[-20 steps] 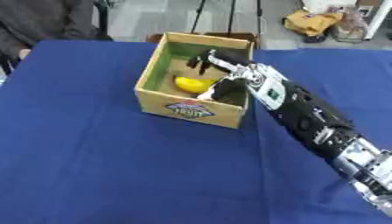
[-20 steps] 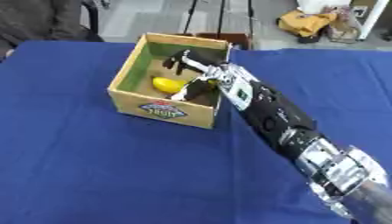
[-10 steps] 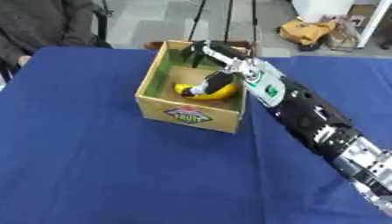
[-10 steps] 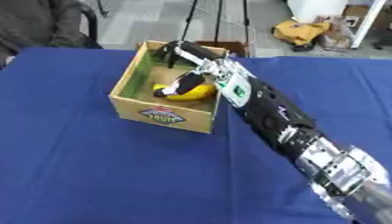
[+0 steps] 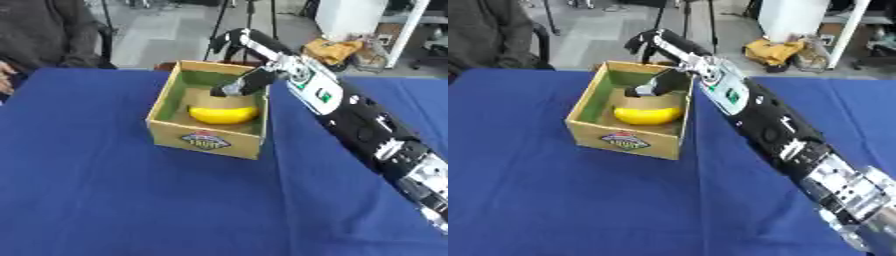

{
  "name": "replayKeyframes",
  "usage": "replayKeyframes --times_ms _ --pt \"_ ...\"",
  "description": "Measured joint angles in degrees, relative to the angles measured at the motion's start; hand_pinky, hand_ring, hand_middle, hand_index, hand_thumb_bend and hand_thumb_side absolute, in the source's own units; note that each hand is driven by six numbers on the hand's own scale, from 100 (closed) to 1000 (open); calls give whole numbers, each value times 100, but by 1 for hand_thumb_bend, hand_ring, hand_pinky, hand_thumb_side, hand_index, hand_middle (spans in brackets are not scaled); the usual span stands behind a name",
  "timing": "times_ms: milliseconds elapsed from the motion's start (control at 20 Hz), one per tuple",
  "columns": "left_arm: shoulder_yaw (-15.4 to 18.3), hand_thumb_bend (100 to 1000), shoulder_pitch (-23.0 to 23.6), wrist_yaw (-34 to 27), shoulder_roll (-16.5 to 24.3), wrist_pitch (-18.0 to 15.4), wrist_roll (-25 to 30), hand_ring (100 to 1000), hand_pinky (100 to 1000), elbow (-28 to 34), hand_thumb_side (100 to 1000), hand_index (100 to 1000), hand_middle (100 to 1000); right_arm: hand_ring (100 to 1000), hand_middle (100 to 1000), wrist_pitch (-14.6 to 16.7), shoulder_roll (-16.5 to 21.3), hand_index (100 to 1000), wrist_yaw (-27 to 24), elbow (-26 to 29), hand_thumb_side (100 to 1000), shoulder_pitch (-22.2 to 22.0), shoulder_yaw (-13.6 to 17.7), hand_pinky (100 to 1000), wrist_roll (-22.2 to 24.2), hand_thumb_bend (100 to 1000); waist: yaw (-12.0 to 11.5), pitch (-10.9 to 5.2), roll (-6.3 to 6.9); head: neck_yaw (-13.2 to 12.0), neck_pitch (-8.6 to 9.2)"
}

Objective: Pick up objects on the table and place them in the box.

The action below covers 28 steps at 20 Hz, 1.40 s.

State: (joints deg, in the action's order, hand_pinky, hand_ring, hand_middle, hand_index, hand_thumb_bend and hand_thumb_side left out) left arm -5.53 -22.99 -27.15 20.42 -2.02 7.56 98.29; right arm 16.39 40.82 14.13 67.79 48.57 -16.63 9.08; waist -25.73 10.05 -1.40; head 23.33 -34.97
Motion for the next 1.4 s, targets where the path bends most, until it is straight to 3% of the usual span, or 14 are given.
replayKeyframes --times_ms 300,700,1100,1400 --pt "221 1000 195 87 117 -105 -188 834 798 -8 699 903 829 593 677 -160 322 804 -504 777 326 -283 32 730 -96 650 493 -118 -48 -219 -8" --pt "638 1000 441 247 382 -290 -591 836 797 -80 691 903 830 564 652 -500 709 790 -1211 1963 315 -966 233 683 -473 637 1152 -157 -116 -574 -4" --pt "896 1000 477 300 494 -426 -928 840 792 -193 693 898 829 557 648 -738 919 793 -1919 3099 320 -1934 681 703 -1094 638 1571 -201 -71 -859 6" --pt "983 1000 488 301 560 -483 -1095 833 790 -290 689 897 829 557 649 -706 933 795 -2447 3796 326 -2842 1110 709 -1647 644 1813 -210 8 -1036 6"
